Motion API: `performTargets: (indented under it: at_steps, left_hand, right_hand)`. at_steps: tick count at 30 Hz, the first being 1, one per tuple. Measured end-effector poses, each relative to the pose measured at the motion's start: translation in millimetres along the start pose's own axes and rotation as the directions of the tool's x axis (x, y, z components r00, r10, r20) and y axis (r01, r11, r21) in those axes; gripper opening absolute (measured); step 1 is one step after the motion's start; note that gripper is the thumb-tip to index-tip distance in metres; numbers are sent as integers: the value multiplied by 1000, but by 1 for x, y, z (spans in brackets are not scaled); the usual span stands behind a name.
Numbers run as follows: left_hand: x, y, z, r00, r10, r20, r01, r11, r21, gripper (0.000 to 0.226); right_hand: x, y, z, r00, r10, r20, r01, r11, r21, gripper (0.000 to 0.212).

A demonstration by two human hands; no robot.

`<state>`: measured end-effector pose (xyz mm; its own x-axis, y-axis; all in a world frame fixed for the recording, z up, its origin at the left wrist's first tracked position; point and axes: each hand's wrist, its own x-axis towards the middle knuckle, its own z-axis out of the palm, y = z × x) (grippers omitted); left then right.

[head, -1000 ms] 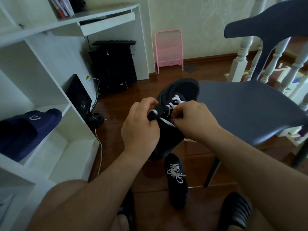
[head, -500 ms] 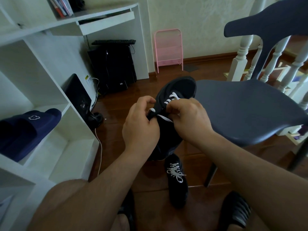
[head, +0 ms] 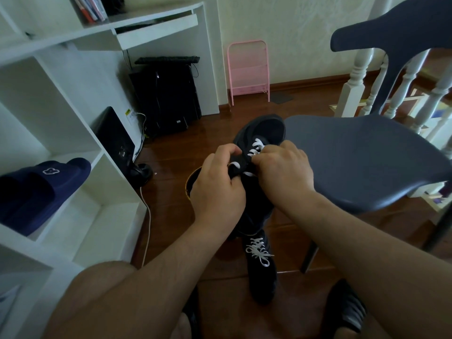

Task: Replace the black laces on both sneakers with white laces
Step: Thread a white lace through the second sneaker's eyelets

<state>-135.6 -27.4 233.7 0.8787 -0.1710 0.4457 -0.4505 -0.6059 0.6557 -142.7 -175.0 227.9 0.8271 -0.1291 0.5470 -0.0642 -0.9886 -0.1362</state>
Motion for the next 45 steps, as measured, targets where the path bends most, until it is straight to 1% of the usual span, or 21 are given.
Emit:
performTargets:
  at_steps: [2,3,5,7,11,14,15,17,20,25,27,29,31,32,34,36,37,38,40,41,45]
  left_hand:
    - [0,1,1,1000,2,-3,-2,1000,-2,46]
    - [0,1,1,1000,-1,-6,1,1000,-6,45]
    - [0,2,1,1000,-8,-9,8,1000,-20,45]
    - [0,3,1,1000,-13,-11,13,1000,-28,46]
    - [3,1,-3,1000,-24,-16,23,999,-34,50]
    - [4,-2,-6,999,-49,-18,48,998,-39,51]
    - [5,-2,-6,999,-50,-20,49,998,-38,51]
    - [4,-2,-7,999,-35,-18,34,999,-41,51]
    - [2,0,-6,1000,-20,-5,20,998,-53,50]
    - [3,0,-5,1000,-9,5,9,998,-58,47]
    - [5,-2,-8,1000,-13,16,14,998,-60,45]
    - [10,-4,-10,997,-66,46,70,993,-90,42]
    - [16,-8,-11,984,-153,89,165,977,-137,34]
    - [20,-10,-11,975,-190,113,206,967,-153,30]
    - [26,-15,-12,954,-242,179,273,945,-179,23]
    - [29,-21,-11,915,-298,272,357,912,-203,18]
    - [29,-23,-10,891,-322,319,400,890,-219,15]
    - [27,-24,-10,871,-336,358,435,867,-243,13]
    - [25,-25,-10,841,-350,413,490,815,-308,18]
    - [24,-25,-10,831,-349,434,509,793,-336,19]
    - [23,-22,-12,776,-321,544,560,747,-358,20]
  right_hand:
    - [1,-1,0,998,57,26,-58,997,44,7]
    - [2,-2,0,993,97,65,-102,991,86,8]
    - [3,-5,-1,977,161,141,-184,968,172,16]
    - [3,-8,-2,962,188,200,-232,947,223,16]
    - [4,-9,-5,936,174,307,-269,914,302,16]
    - [6,-8,-10,921,145,363,-263,917,299,26]
    - [5,-8,-12,918,143,370,-265,915,304,26]
    - [4,-10,-14,920,157,359,-275,911,307,25]
    - [5,-9,-14,935,185,303,-280,909,309,32]
    - [4,-11,-12,956,138,259,-196,957,214,20]
    - [5,-11,-10,944,161,287,-245,925,289,22]
    - [7,-7,-9,932,210,294,-328,834,444,28]
    - [11,-4,-15,932,267,246,-362,738,569,26]
    - [12,-3,-20,935,283,214,-354,706,614,23]
    - [13,-3,-32,950,286,127,-290,655,697,20]
    - [12,-3,-44,962,260,87,-237,628,741,17]
    - [12,-3,-47,969,229,94,-224,645,731,16]
    - [11,-2,-48,975,188,117,-215,685,696,14]
    - [10,1,-45,978,114,176,-198,778,597,12]
    - [10,2,-44,974,96,208,-199,803,562,11]
    - [12,5,-46,948,51,315,-205,853,480,11]
